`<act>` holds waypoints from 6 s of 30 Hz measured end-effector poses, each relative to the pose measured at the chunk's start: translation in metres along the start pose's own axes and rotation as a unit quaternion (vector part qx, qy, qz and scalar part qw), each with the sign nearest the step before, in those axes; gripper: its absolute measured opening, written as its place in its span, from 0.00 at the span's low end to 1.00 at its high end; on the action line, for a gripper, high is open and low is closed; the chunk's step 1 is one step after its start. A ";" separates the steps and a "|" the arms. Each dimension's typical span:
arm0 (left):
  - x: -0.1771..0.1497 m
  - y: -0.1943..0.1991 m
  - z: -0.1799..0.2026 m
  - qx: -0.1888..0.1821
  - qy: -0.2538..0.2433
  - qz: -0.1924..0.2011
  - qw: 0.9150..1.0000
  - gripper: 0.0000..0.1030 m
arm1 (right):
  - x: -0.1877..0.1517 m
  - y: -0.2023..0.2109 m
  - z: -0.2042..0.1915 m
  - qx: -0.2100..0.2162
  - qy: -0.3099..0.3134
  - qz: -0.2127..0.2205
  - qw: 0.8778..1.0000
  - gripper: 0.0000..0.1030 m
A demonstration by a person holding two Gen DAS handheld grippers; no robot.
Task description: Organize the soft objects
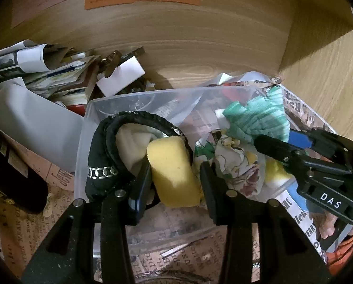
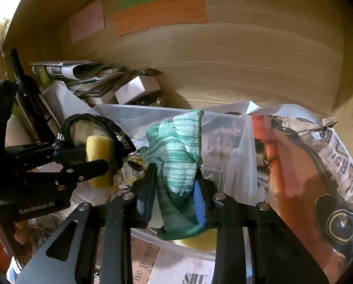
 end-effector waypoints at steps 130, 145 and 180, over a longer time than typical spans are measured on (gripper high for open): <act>-0.007 0.037 -0.002 -0.023 0.018 0.047 0.998 0.59 | 0.000 0.018 -0.033 0.027 0.066 0.034 0.997 0.64; 0.016 0.110 0.012 -0.003 -0.001 0.144 0.990 0.68 | 0.022 0.077 -0.023 0.026 0.044 0.097 0.994 0.65; -0.003 0.219 0.061 0.035 -0.042 0.277 0.959 0.96 | 0.036 0.185 -0.009 0.013 0.008 0.211 0.977 0.98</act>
Point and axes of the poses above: each gripper's, at about its wrist camera, not at the fingertips, and y roughly against the way its jaws point, z to its right, x to its top, the point moved 9 cm from there along -y, roughly the way its jaws point, and after that the axes turned 12 degrees about -x, right-handed, at the moved point
